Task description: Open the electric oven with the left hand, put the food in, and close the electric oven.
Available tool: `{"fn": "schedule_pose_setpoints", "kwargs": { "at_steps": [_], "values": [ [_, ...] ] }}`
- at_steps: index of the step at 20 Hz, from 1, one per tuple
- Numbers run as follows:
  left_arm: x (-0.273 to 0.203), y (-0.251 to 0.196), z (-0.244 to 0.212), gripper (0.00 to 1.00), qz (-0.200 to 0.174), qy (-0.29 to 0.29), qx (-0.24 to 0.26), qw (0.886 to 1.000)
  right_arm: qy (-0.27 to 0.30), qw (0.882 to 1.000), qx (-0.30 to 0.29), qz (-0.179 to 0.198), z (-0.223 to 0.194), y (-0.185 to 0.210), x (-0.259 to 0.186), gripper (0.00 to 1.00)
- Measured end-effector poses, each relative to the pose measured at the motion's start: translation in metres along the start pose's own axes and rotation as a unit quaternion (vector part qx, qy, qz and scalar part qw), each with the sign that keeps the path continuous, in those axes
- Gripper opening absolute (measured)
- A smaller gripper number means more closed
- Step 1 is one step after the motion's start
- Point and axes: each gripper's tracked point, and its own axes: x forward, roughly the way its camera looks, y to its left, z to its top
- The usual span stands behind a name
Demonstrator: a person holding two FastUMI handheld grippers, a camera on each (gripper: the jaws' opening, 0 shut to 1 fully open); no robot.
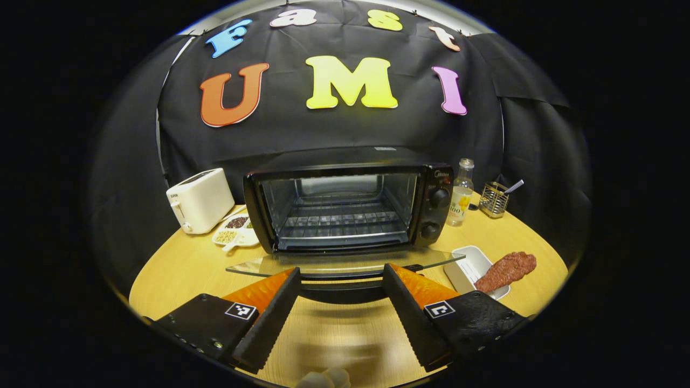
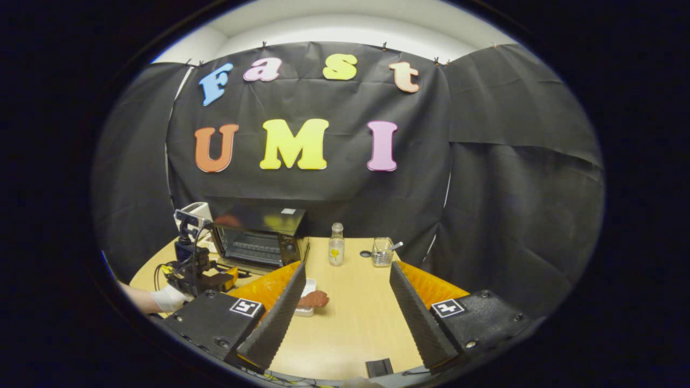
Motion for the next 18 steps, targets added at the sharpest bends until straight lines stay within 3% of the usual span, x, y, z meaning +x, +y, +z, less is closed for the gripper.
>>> {"fn": "schedule_pose_setpoints", "kwargs": {
  "at_steps": [9, 10, 14, 18],
  "values": [
    [0.006, -0.005, -0.077, 1.0, -0.004, 0.082, -0.007, 0.997, 0.031, 0.999, -0.001, -0.016, -0.029, -0.013, 0.006, 0.99],
    [0.007, -0.006, -0.082, 0.97, -0.003, 0.092, -0.011, 0.996, 0.036, 0.999, -0.001, -0.017, -0.032, -0.014, 0.008, 0.99],
    [0.007, -0.005, -0.079, 0.97, -0.004, 0.081, -0.005, 0.997, 0.053, 0.999, -0.004, -0.011, -0.046, -0.012, 0.022, 0.99],
    [-0.009, 0.003, -0.06, 0.97, -0.001, 0.045, -0.01, 0.999, 0.076, 0.997, -0.01, 0.019, -0.063, -0.01, 0.056, 0.99]
  ]
}}
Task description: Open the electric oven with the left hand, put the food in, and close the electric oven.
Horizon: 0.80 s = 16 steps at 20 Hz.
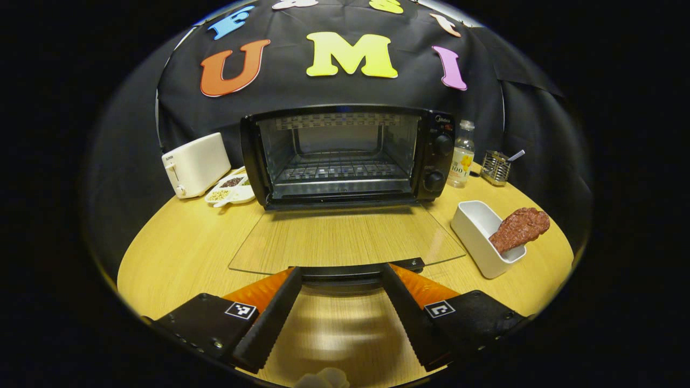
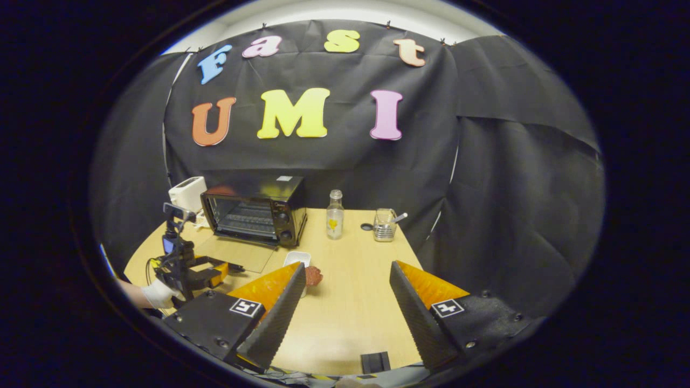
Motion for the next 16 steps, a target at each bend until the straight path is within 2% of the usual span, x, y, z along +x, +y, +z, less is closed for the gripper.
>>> {"fn": "schedule_pose_setpoints", "kwargs": {
  "at_steps": [4, 8, 11, 13, 15, 16],
  "values": [
    [-0.048, 0.017, 0.03, 0.96, 0.015, -0.042, -0.015, 0.999, 0.041, 0.998, 0.008, 0.054, -0.02, 0.005, 0.058, 0.99],
    [-0.106, 0.026, 0.06, 0.97, 0.041, -0.067, -0.021, 0.997, 0.099, 0.987, 0.02, 0.125, -0.048, 0.022, 0.124, 0.98],
    [-0.147, 0.023, 0.084, 0.97, 0.062, -0.085, -0.019, 0.994, 0.161, 0.97, 0.043, 0.176, -0.078, 0.035, 0.168, 0.92],
    [-0.17, 0.017, 0.097, 0.97, 0.075, -0.093, -0.033, 0.992, 0.202, 0.955, 0.068, 0.208, -0.094, 0.045, 0.189, 0.87],
    [-0.189, 0.017, 0.108, 0.97, 0.099, -0.098, -0.037, 0.989, 0.238, 0.937, 0.093, 0.239, -0.106, 0.058, 0.203, 0.79],
    [-0.197, 0.015, 0.113, 0.97, 0.11, -0.1, -0.038, 0.988, 0.253, 0.929, 0.101, 0.252, -0.111, 0.064, 0.208, 0.67]
  ]
}}
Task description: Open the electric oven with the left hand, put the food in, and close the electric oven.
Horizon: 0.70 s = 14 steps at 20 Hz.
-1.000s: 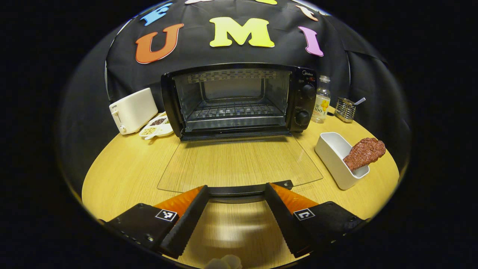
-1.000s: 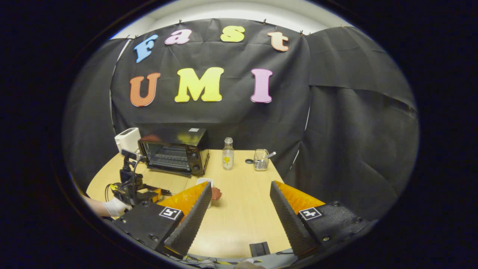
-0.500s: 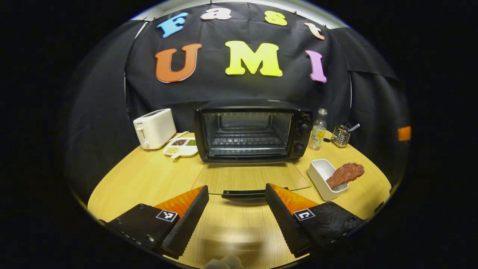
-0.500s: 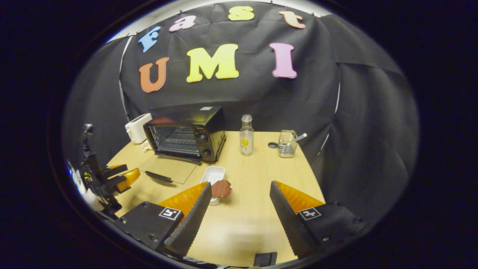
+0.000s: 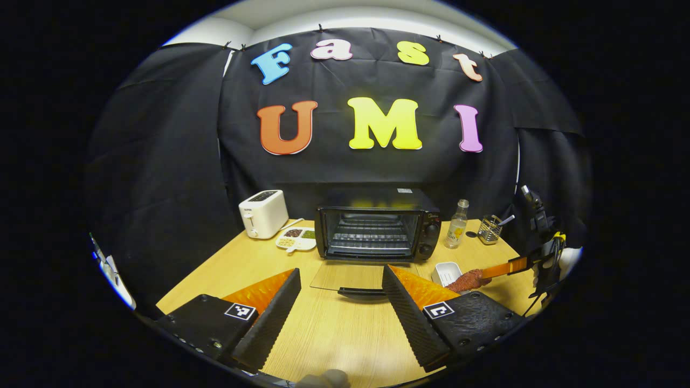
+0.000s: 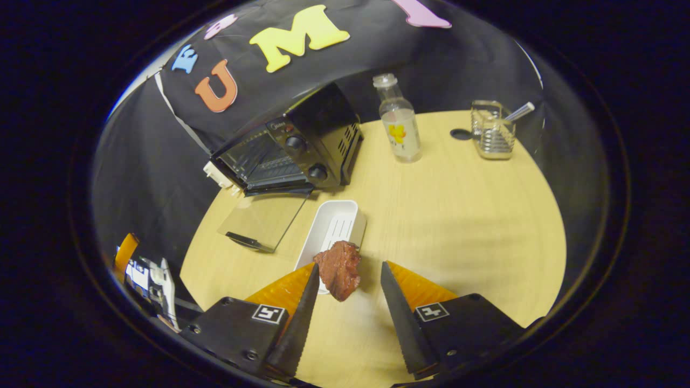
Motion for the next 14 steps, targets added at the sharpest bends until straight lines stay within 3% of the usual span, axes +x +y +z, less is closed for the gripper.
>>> {"fn": "schedule_pose_setpoints", "kwargs": {
  "at_steps": [1, 3, 4, 5, 6, 7, 9, 14],
  "values": [
    [-0.007, -0.001, 0.005, 0.97, 0.008, -0.003, 0.0, 1.0, 0.013, 1.0, 0.009, 0.012, -0.001, 0.001, 0.006, 0.72],
    [-0.019, -0.004, 0.014, 0.97, 0.023, -0.007, 0.002, 1.0, 0.029, 0.998, 0.032, 0.035, -0.001, 0.005, 0.016, 0.61],
    [-0.023, -0.004, 0.016, 0.97, 0.031, -0.009, 0.006, 0.999, 0.035, 0.997, 0.045, 0.044, 0.0, 0.006, 0.02, 0.46],
    [-0.027, -0.005, 0.018, 0.96, 0.037, -0.009, 0.009, 0.999, 0.04, 0.996, 0.057, 0.05, -0.001, 0.006, 0.024, 0.41],
    [-0.031, -0.007, 0.019, 0.97, 0.04, -0.01, 0.011, 0.999, 0.045, 0.995, 0.07, 0.054, 0.0, 0.008, 0.027, 0.29],
    [-0.032, -0.009, 0.018, 0.97, 0.043, -0.009, 0.012, 0.999, 0.048, 0.994, 0.081, 0.059, -0.001, 0.009, 0.026, 0.31],
    [-0.038, -0.01, 0.019, 0.96, 0.047, -0.009, 0.008, 0.999, 0.052, 0.991, 0.099, 0.066, 0.0, 0.01, 0.024, 0.17],
    [-0.049, -0.002, 0.012, 0.97, 0.05, -0.01, -0.013, 0.999, 0.036, 0.993, 0.089, 0.061, 0.007, 0.024, 0.014, 0.15]
  ]
}}
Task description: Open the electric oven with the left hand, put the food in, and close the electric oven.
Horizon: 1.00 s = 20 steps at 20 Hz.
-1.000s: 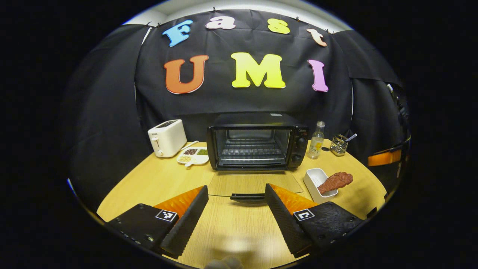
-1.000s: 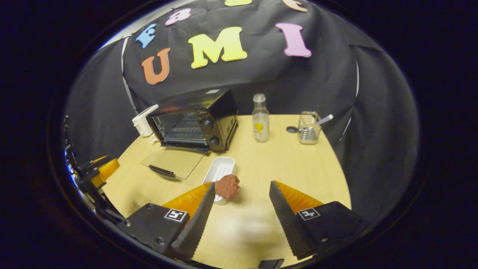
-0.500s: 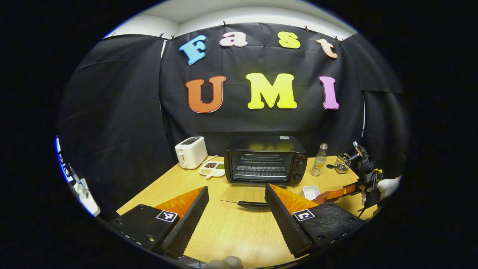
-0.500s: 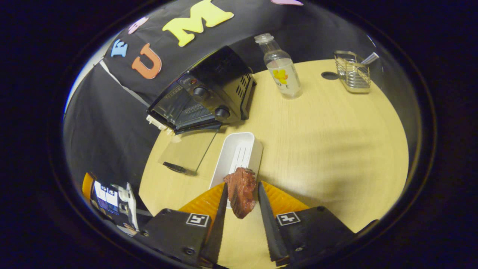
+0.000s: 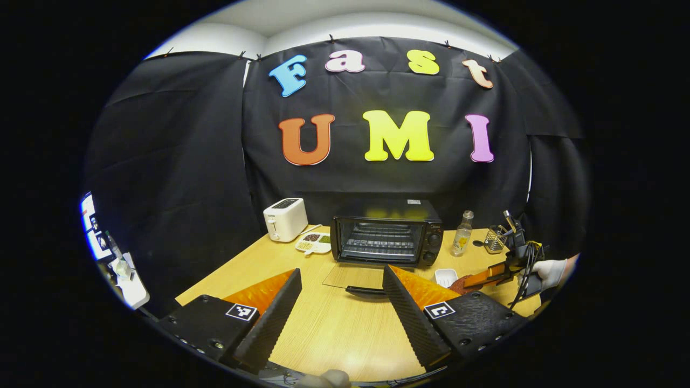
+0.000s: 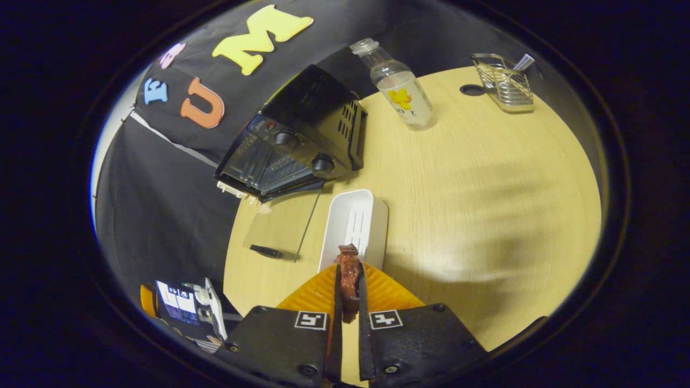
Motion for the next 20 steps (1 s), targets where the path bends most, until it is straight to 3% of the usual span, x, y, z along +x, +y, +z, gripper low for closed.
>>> {"fn": "schedule_pose_setpoints", "kwargs": {
  "at_steps": [6, 11, 15, 20],
  "values": [
    [-0.025, 0.039, -0.01, 0.97, -0.008, -0.005, -0.019, 1.0, -0.088, 0.996, -0.001, 0.017, 0.012, 0.071, -0.044, 0.15],
    [-0.064, 0.083, -0.014, 0.96, -0.043, -0.013, -0.014, 0.999, -0.177, 0.984, 0.018, 0.03, -0.017, 0.158, -0.068, 0.15],
    [-0.086, 0.117, -0.02, 0.97, -0.055, -0.018, -0.006, 0.998, -0.224, 0.972, 0.056, 0.038, -0.047, 0.207, -0.062, 0.15],
    [-0.095, 0.143, -0.022, 0.97, -0.048, -0.015, -0.001, 0.999, -0.25, 0.962, 0.103, 0.041, -0.059, 0.238, -0.013, 0.15]
  ]
}}
